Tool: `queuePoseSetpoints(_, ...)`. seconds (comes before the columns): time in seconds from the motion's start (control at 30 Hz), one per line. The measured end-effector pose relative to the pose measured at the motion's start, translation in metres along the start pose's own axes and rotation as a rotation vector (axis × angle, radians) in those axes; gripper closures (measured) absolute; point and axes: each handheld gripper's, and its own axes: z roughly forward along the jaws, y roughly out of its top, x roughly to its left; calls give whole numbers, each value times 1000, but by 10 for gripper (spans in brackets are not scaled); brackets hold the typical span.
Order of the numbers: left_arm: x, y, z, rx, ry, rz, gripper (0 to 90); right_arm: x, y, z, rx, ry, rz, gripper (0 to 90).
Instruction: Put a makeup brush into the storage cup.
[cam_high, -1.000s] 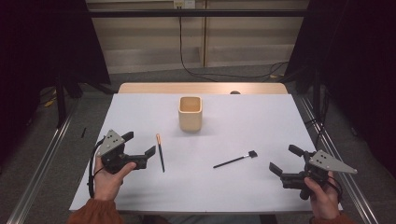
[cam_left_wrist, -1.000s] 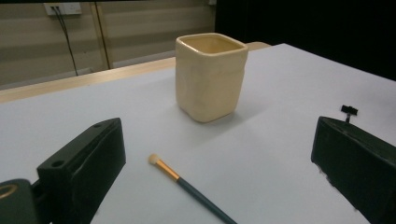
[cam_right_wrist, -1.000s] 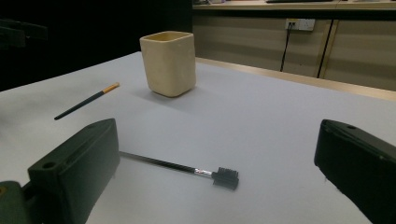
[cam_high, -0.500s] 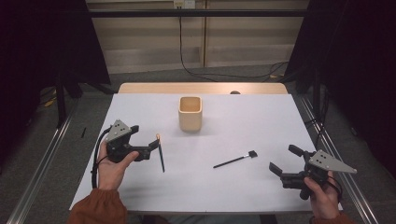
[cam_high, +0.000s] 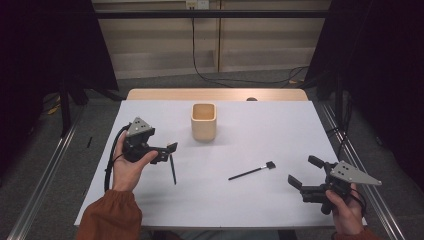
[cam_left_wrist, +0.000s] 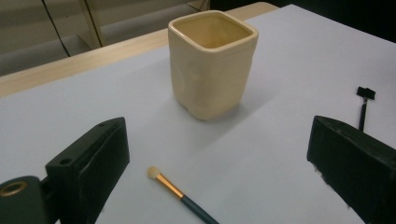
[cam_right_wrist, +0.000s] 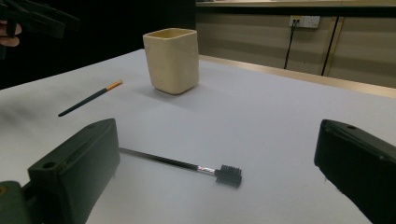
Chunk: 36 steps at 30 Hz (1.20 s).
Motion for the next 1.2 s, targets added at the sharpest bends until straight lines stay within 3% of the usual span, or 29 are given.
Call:
queuePoseSetpoints(0.17, 3, 3, 3, 47, 5, 14, 51, 0, 0, 0, 2, 1, 8, 0)
queuePoseSetpoints(0.2, 3, 5, 5, 82, 0, 24, 50, -1, 0, 0, 2, -3, 9, 0)
queuePoseSetpoints(0.27, 3, 5, 6, 96, -5, 21, 50, -1, 0, 0, 2, -5, 9, 0)
queuePoseSetpoints(0.37, 5, 7, 11, 159, -34, 25, 50, -1, 0, 0, 5, -2, 1, 0)
queuePoseSetpoints(0.47, 6, 7, 15, 204, -36, 20, 49, -1, -1, 0, 6, -1, -1, 0)
queuePoseSetpoints(0.73, 9, 7, 23, 282, -6, 10, 31, -1, 0, 0, 6, -7, -7, 0)
queuePoseSetpoints(0.8, 10, 8, 27, 312, 29, 5, 31, -1, 0, 0, 7, -6, -6, 0)
queuePoseSetpoints(0.9, 11, 8, 28, 323, 33, 13, 35, -1, -1, 0, 7, -5, -6, 0)
queuePoseSetpoints(0.97, 12, 9, 32, 377, 18, -10, 53, -1, -1, 0, 9, -4, -7, 0)
queuePoseSetpoints(1.2, 14, 8, 41, 432, 26, -20, 127, -1, -1, 0, 10, -6, -10, 0)
